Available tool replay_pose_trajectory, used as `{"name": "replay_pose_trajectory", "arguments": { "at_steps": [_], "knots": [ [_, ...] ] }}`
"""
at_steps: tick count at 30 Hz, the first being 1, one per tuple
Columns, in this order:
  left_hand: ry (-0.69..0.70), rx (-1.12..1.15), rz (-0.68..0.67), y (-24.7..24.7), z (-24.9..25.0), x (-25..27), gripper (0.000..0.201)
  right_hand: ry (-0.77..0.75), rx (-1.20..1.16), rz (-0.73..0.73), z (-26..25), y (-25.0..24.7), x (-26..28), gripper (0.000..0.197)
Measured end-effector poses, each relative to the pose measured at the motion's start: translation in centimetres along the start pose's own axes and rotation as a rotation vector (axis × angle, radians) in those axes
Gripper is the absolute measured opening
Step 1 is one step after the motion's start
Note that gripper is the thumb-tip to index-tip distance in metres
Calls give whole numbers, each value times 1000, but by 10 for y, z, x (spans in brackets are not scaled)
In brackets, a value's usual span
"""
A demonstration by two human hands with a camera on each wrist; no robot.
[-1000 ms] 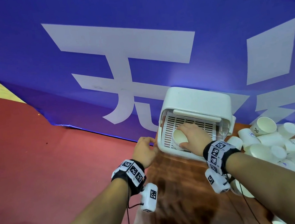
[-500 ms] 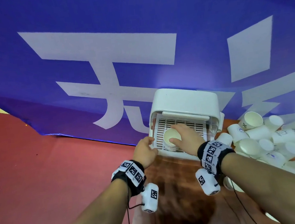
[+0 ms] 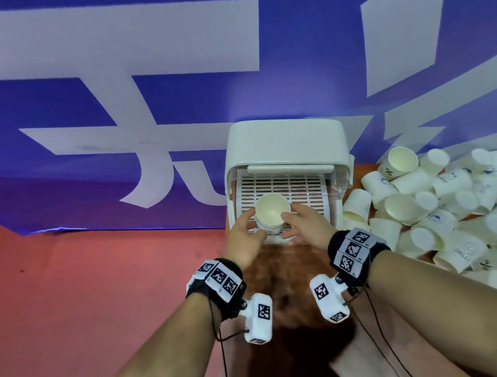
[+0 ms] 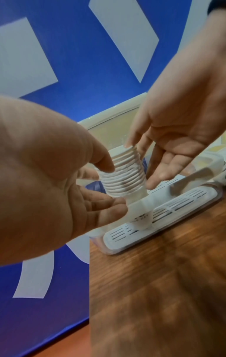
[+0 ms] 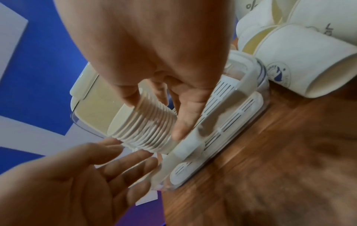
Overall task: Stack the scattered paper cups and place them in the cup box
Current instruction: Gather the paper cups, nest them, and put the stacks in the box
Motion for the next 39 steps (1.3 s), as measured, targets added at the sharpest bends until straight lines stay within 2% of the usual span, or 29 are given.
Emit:
{"name": "replay_pose_trajectory", "arguments": {
  "at_steps": [6,13,20,24,31,39],
  "knots": [
    [120,80,4,-8,21,-9,52,-77,-155,45,-21,7,-15,30],
    [67,148,26,-14,15,-32,49,-149,-216,106,-41,2,-34,9],
    [42,185,-61,-17,17,-55,65,-133,-333,149,-43,4,-61,21],
    [0,198,-66,-18,20,-62,64,-126,-343,150,-49,5,-67,26],
    [-13,165,-68,-17,21,-64,72,-102,-325,108,-55,10,-66,23],
    [-10,139,-80,-19,26,-53,63,-41,-214,93,-55,10,-45,8]
  ]
}}
Point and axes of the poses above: each hand's wrist, its own x-axis away from the middle knuckle, its own y-axis out of the palm, z = x × y, the point moved 7 cm from there along -x, towards the middle knuckle, and after that the axes turned 10 degrees about -z, right-handed, at the moved point
